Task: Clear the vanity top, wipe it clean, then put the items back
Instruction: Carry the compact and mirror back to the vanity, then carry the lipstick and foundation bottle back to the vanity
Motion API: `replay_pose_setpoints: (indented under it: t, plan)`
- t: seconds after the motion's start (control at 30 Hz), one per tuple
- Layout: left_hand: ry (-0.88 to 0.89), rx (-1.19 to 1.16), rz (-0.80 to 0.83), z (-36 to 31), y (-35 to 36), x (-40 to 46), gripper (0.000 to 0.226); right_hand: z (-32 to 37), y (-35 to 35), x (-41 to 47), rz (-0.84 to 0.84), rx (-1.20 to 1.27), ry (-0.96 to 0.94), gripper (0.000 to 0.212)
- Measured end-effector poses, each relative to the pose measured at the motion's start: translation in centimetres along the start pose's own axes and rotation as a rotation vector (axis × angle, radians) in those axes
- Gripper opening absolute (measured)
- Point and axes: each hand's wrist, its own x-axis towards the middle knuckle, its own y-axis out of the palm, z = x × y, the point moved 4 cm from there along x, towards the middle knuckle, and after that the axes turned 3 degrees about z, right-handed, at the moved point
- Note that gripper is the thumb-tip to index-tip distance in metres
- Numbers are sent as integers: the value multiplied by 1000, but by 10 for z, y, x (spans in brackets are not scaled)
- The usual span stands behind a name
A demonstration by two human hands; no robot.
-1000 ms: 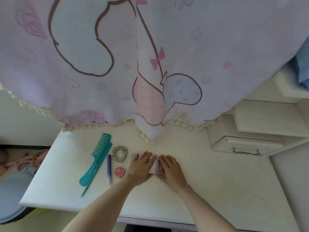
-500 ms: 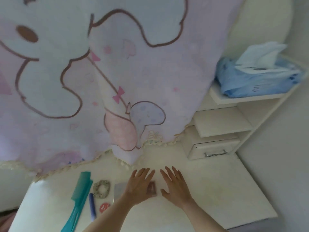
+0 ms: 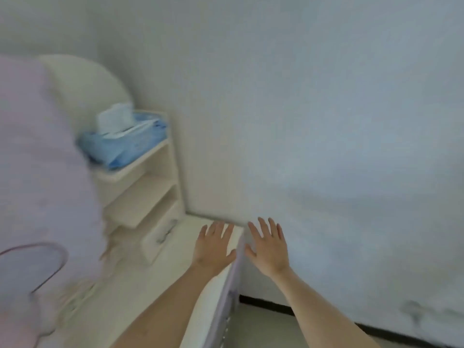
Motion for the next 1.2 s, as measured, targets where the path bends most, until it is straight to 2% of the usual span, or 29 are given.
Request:
replay_pose_setpoints:
  t: [0.13, 0.27, 0.37, 0.63, 0.87, 1.2]
  plan:
    - [254, -45, -184, -122, -67, 44, 70, -114, -75, -61, -166, -97, 306, 57]
    - [508, -64, -267, -264, -123, 54, 68, -217, -142, -150, -240, -197, 544, 56]
    - [710, -137, -376, -371, -158, 41, 63, -286, -185, -228, -287, -283, 712, 57]
    - [1085, -322, -476, -626, -216, -48, 60, -417, -266, -449, -338, -473, 1119, 54]
    - [1304, -367, -477, -779, -226, -85, 65, -496, -288, -576, -325, -544, 1375, 57]
    - [1474, -367, -396, -955, -204, -31, 66, -630, -279, -634, -284, -515, 1635, 58]
